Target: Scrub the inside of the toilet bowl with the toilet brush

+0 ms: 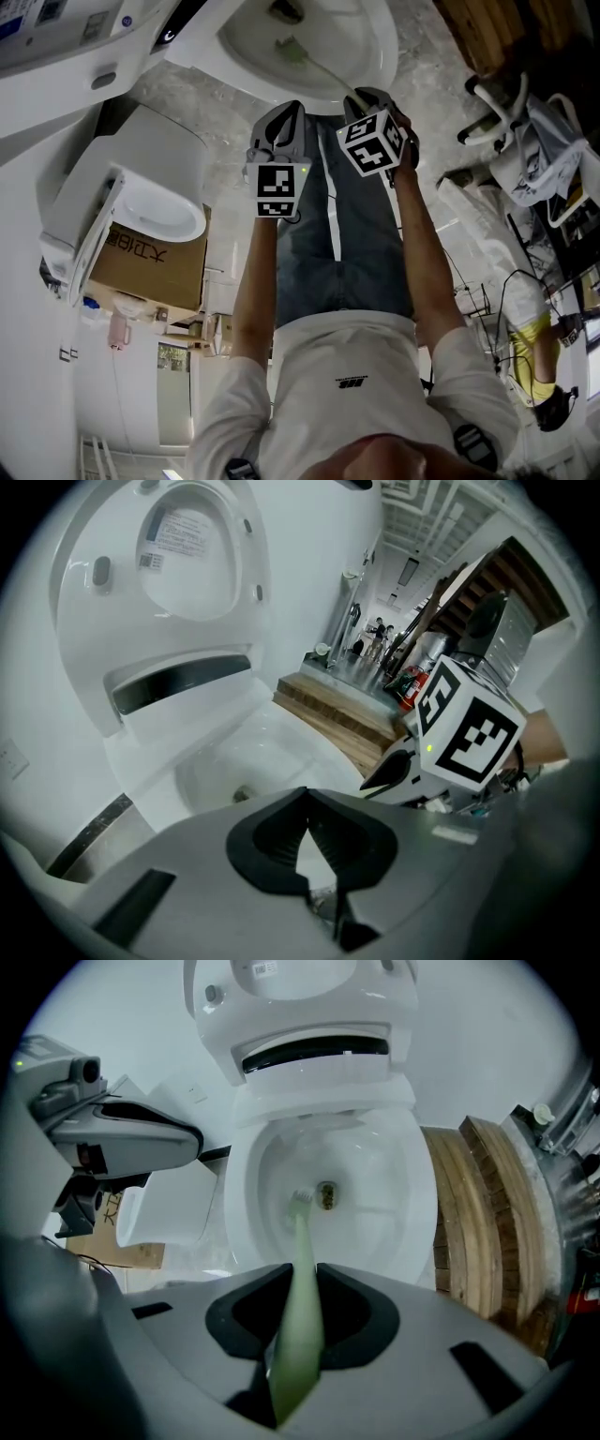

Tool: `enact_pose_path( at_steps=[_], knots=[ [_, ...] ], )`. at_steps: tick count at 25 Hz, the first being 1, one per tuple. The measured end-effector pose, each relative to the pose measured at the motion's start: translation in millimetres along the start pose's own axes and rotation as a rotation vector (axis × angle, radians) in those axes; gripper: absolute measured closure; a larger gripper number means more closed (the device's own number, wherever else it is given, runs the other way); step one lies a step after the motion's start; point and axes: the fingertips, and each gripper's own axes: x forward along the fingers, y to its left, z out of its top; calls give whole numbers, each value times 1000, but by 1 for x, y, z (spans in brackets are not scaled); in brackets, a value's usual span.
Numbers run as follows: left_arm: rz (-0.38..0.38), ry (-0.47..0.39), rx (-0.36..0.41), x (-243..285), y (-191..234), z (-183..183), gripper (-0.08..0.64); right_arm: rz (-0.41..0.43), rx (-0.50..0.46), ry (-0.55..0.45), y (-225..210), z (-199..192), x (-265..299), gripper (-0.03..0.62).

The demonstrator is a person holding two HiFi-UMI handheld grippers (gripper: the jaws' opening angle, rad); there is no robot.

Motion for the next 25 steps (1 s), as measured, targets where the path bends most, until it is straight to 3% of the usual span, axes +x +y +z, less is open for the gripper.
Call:
enact_pose_path(
  at_steps=[9, 25],
  knots=[
    [-16, 3, 2, 2, 2, 0, 551, -13, -89, 82, -4, -11, -2, 518],
    [-49, 14, 24, 5, -5, 2, 551, -116, -188, 190, -31, -52, -21, 518]
  ],
)
